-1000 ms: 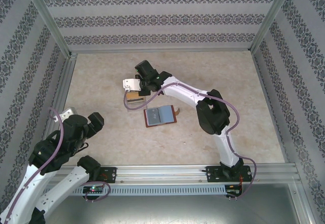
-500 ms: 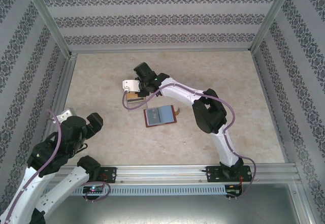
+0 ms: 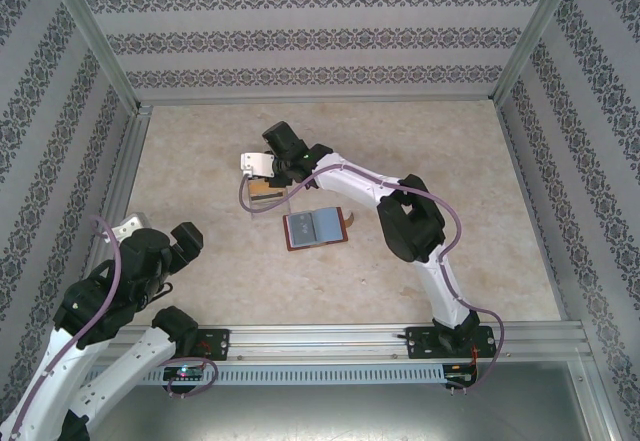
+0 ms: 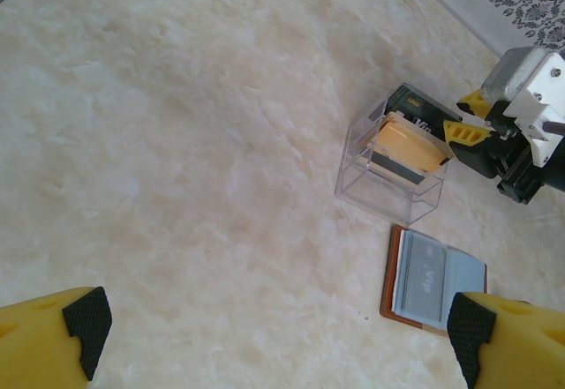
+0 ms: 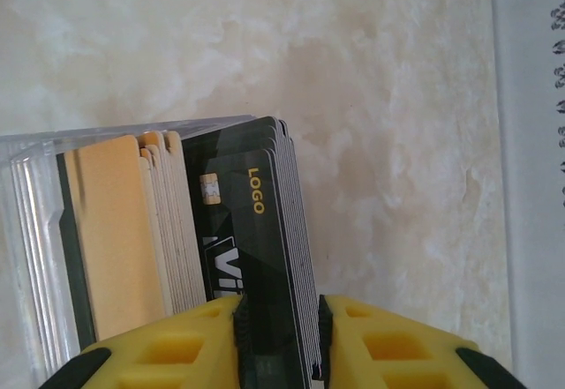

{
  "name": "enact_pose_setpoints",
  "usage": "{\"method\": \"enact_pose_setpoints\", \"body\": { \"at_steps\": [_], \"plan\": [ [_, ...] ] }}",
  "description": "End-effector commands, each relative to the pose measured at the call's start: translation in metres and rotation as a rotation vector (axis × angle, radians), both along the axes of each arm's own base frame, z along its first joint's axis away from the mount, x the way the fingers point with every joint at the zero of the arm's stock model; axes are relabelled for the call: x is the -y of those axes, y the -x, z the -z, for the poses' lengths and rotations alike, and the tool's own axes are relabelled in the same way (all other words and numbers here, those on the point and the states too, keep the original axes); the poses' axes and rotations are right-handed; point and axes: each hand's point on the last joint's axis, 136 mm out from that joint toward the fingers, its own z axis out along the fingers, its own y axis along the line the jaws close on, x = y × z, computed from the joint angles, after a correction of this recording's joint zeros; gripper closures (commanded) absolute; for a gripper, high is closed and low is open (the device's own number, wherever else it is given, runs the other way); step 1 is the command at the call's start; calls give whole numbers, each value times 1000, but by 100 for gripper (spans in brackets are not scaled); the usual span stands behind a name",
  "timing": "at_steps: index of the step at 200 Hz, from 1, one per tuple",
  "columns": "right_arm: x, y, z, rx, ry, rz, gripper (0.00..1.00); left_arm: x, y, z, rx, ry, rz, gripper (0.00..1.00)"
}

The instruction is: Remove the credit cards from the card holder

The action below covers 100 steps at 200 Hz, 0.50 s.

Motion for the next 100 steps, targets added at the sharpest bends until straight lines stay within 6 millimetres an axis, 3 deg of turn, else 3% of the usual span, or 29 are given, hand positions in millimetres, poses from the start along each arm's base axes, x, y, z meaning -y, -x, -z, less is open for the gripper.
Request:
{"method": "enact_pose_setpoints", "body": {
  "at_steps": [1, 56, 80, 100],
  "plan": [
    [-10, -7, -23, 29, -75, 50, 70, -2, 1, 5, -8, -8, -4, 0],
    [17, 0, -92, -63, -356, 223, 65, 26, -20, 8, -16, 16, 95, 0],
    [40, 10, -107, -124, -460, 347, 65, 46, -35, 11, -10, 51, 160, 0],
    [64, 23, -108, -186, -516, 470, 65, 65, -47, 17, -22, 89, 211, 0]
  ]
}}
